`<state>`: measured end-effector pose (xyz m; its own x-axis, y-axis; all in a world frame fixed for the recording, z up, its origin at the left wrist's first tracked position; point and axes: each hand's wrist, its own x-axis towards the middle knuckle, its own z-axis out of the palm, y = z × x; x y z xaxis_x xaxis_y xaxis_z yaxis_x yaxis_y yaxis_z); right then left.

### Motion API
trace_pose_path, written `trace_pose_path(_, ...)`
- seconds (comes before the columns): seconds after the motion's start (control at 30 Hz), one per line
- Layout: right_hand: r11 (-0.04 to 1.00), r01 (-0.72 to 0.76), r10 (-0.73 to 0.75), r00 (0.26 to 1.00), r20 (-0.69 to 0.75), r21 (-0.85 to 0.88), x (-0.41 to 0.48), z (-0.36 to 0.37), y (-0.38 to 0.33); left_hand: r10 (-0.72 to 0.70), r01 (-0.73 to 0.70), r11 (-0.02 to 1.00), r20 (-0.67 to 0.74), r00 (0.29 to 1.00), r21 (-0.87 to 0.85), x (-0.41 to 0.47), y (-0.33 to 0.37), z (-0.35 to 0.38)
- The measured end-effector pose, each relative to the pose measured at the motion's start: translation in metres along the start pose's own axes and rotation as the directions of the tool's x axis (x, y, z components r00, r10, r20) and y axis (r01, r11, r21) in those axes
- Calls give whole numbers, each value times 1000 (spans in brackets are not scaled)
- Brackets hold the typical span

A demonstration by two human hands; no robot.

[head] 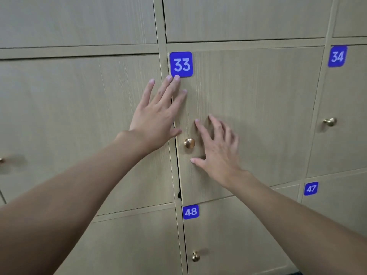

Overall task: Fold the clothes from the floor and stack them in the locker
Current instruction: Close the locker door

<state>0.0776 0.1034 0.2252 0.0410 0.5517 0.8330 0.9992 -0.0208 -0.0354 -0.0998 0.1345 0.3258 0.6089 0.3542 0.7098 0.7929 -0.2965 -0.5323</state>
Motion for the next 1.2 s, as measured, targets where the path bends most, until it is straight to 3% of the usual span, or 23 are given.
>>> trace_pose_path(0.47,998,-5,4,1000,-2,-64,9,17,-1,-2,3,1000,54,999,-23,11,-3,13)
trace_pose_path(0.63,1000,5,-4,996,92,-4,2,5,-1,-26,52,974,122,992,-218,-10,15,4)
trace_pose_path(0.77,997,-16,2,985,172,78,-31,-6,14,-51,61,924,35,998,-378,-53,50,2)
trace_pose_path(0.87,990,-50,13,963,270,133,-76,-6,34,-28,80,838,103,994,-540,-87,92,8)
trace_pose_path(1.0,978,-140,42,855,517,153,-158,14,74,167,104,716,314,935,-691,-131,165,34)
trace_pose_path(1.1,984,-162,63,701,710,73,-222,34,103,306,177,702,518,799,-690,-164,225,65)
trace_pose_path(1.2,982,-187,73,551,831,37,-279,59,127,422,191,698,612,668,-690,-204,278,103)
